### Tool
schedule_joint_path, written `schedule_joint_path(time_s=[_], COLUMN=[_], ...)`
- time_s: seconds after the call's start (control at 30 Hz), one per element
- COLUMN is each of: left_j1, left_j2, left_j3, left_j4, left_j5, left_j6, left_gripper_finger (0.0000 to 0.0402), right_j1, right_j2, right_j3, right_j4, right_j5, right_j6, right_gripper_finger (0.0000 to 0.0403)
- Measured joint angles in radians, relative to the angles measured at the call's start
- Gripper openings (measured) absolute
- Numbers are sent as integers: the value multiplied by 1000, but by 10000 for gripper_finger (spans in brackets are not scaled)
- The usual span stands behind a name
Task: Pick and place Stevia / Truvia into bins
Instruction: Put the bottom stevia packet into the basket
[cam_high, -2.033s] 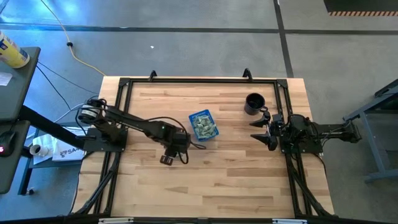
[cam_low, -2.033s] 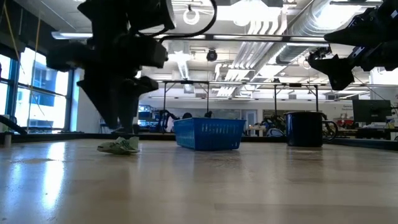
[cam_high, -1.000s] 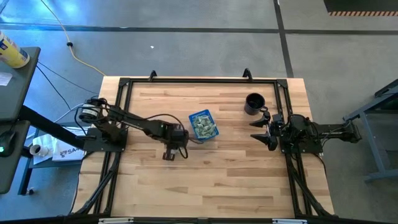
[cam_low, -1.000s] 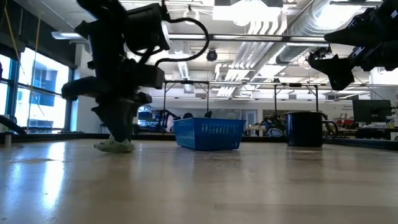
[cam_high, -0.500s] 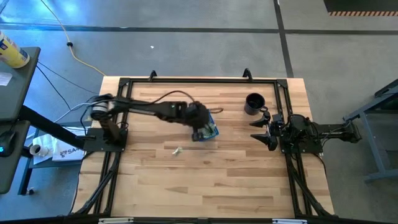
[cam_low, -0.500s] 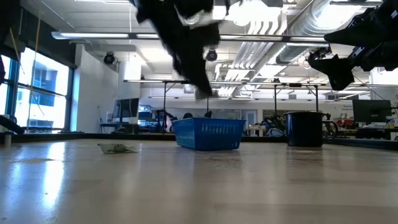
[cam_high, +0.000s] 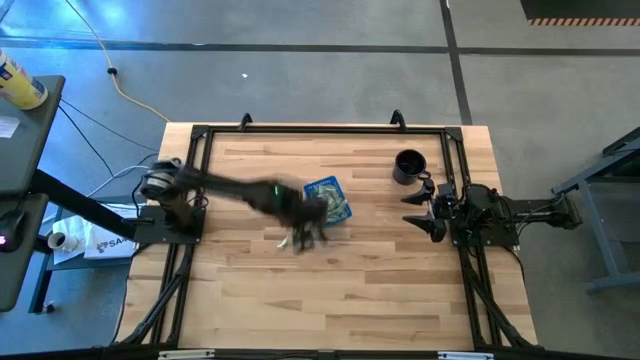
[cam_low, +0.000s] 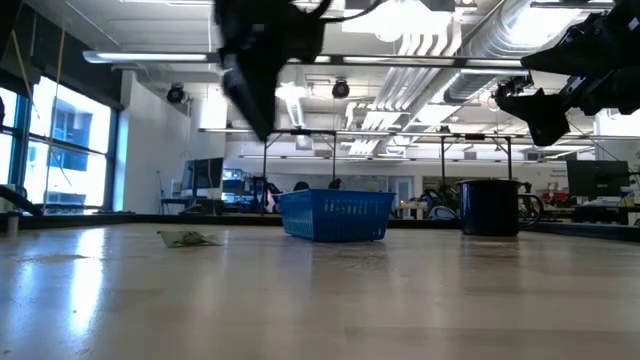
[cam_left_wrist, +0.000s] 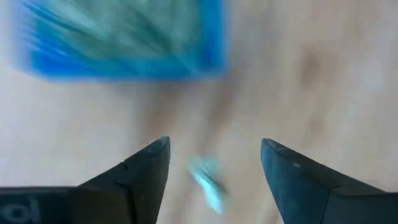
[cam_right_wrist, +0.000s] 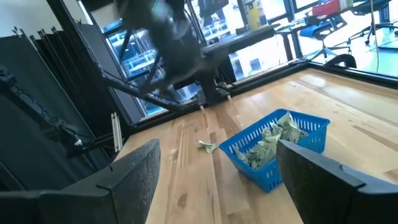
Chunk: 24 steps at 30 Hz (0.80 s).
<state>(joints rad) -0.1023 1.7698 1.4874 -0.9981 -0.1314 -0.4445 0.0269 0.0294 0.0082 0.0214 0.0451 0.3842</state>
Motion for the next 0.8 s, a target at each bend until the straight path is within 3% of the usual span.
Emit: schedule_joint_path(time_s=[0.13,0.37,0.47,0.53,0.67,0.8], left_j1=[-86,-82,-77,-74,-46,38], left_j2=[32,53,53,47,46,49], left_j3=[-117,-279,-357,-396,-414,-406], left_j4=[66,118,240,289,283,329], left_j5=[58,110,207,206,103,4], left_j6=[-106,-277,-284,-322,-373,-335], left_gripper_finger=[291,273,262,248,186,65], right_j1=[0,0,0,0,0,0], right_j2=[5,22,25,28,28,28], right_j3=[0,0,0,0,0,0], right_j4=[0,0,1,0,1,1], right_j5=[0,0,0,0,0,0], right_j6=[0,0,0,0,0,0], right_gripper_finger=[307,307,307,307,307,307])
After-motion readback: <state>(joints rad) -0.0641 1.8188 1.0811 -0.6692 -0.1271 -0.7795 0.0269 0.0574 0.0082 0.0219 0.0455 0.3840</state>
